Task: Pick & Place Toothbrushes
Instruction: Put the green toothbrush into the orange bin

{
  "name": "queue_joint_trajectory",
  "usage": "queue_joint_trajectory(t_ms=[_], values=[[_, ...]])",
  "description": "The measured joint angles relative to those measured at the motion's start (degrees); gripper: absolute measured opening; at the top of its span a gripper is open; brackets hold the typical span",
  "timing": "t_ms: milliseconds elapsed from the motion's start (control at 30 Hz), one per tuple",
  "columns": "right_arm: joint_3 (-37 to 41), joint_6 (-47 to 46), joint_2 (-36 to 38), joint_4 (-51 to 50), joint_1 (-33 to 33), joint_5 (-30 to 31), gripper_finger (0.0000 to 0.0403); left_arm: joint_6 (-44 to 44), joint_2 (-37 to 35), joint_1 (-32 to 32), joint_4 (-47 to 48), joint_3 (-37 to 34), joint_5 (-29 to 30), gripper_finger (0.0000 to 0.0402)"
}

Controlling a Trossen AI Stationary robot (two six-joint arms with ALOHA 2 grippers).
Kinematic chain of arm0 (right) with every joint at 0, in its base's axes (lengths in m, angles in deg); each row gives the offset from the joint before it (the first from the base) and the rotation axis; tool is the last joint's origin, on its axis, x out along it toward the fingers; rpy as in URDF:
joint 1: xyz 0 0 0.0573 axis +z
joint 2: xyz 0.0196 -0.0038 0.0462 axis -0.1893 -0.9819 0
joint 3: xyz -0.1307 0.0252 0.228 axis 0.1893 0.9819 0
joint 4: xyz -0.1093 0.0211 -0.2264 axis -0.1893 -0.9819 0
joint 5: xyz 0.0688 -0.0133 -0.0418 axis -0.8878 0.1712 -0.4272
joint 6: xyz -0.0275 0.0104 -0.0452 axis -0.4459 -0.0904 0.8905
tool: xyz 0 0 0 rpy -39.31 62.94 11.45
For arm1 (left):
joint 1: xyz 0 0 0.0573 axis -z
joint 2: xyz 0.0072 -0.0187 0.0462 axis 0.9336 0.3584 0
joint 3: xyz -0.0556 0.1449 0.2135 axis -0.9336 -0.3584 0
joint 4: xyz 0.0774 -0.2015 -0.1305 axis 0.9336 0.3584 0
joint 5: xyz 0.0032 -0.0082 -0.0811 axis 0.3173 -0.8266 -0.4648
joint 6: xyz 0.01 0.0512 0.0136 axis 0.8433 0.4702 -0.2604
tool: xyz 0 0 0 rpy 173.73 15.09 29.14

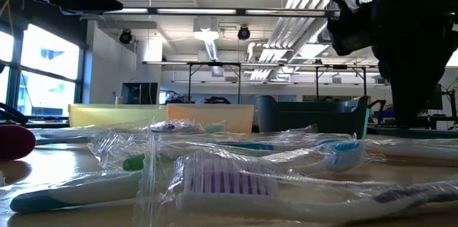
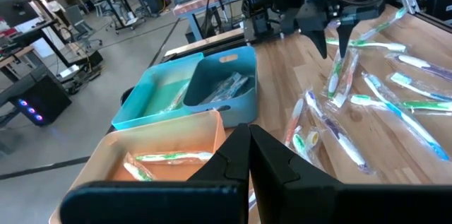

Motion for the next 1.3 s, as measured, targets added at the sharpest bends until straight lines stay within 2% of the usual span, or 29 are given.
queue_joint_trajectory(t_ms=[333, 633, 867, 1000, 1300], values=[[0.0, -0.85, -0.48, 1.01, 0.68, 2.35, 0.016, 0.0, -0.01, -0.01, 0.12, 0.02, 0.01, 0.0], [-0.09, -2.11, -5.9, 2.69, 1.71, 1.55, 0.016, 0.0, 0.01, -0.01, 0.55, 0.02, 0.01, 0.0], [-0.24, -2.88, -6.75, 2.87, 1.77, 2.12, 0.0159, 0.0, 0.01, -0.01, 0.47, 0.02, 0.01, 0.0], [-0.12, -2.86, -6.64, 2.57, 1.8, 3.25, 0.0139, 0.0, 0.01, 0.01, 0.47, 0.02, 0.01, 0.0], [-0.02, -2.84, -6.66, 2.2, 1.8, 4.6, 0.0057, 0.0, 0.01, -0.01, 0.45, 0.02, 0.01, 0.0]])
